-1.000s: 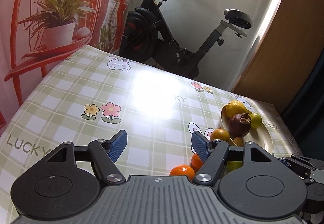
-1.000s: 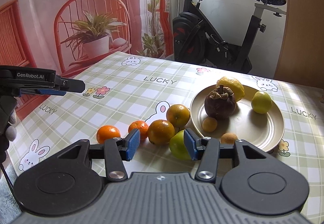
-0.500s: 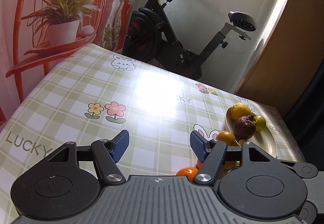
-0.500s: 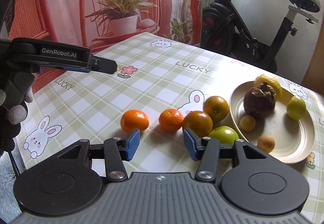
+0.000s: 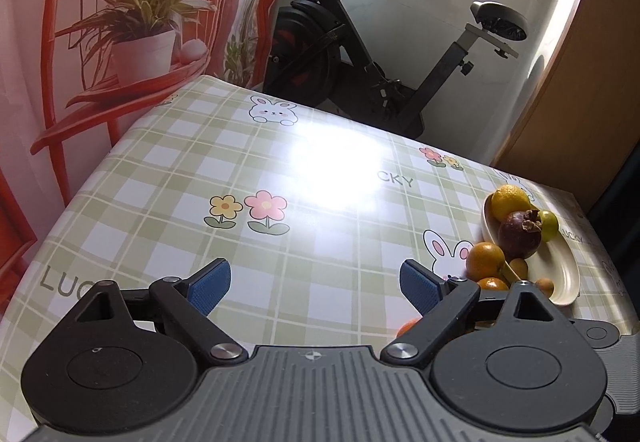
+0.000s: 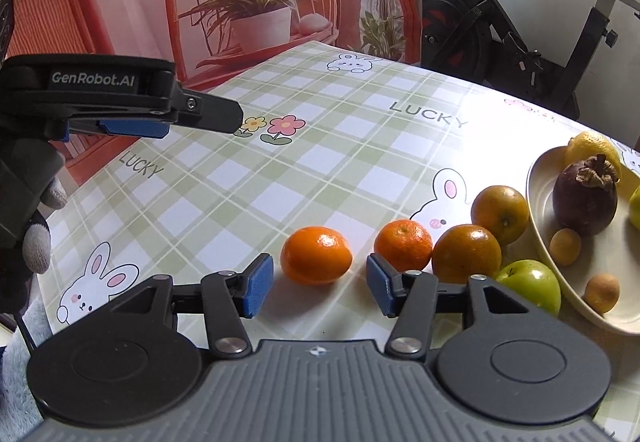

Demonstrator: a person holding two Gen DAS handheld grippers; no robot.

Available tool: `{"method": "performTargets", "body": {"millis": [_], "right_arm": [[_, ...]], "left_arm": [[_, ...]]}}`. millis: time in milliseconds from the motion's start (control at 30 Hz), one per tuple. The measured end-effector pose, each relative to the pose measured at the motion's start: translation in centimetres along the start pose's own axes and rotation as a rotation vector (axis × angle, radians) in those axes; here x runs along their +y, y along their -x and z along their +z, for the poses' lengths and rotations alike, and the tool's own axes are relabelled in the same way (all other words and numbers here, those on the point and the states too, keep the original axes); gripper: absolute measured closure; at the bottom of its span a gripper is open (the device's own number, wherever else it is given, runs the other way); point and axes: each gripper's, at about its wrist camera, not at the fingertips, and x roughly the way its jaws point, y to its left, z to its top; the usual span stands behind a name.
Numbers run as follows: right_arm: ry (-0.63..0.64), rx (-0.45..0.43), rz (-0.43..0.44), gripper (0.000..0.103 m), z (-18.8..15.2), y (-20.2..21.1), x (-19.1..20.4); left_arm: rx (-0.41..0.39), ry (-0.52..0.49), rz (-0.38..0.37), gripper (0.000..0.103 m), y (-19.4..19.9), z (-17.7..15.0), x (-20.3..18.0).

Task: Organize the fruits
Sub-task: 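Close the left gripper around an orange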

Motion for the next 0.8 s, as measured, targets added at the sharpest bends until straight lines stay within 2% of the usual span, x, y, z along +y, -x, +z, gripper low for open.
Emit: {"method": "performTargets", "body": {"millis": [167,267,400,500,567,600,800], "right_arm": [[-0.015,0.019,0.027,0.048,0.0,-0.7,0.0],[0.018,0.02,0.037,0.047,0.0,-0.8,0.8],[0.036,0.024,0.032,0.048,-0.1,-1.1,1.1],[0.041,0.021,0.022,0.048,0.0,-1.4,1.1],[0.046,0.015,0.014,0.048,0.2,-1.6,1.1],[0.05,0.012,0.009,0.048,0.3,-1.7,1.1],[0.046,-0.01,0.013,0.054,0.3,-1.6,0.7]], "left_arm": [[0.058,0.062,-0.044,0.01,-1.2,-0.6,0.6],[0.052,0.054,-0.013,0.01,-1.4,-0.9,0.3],[0.065,0.01,-0.012,0.012,-1.8,-0.9,-0.7],[0.087,-0.052,-0.055,0.028,-2.6,-0.9,-1.6],[0.111,-0.075,-0.083,0.045,-3.1,-1.2,-2.0],[0.119,-0.087,-0.098,0.048,-3.2,-1.4,-2.3],[0.139,-0.117,-0.203,0.053,-3.3,-2.1,-3.4]]}}
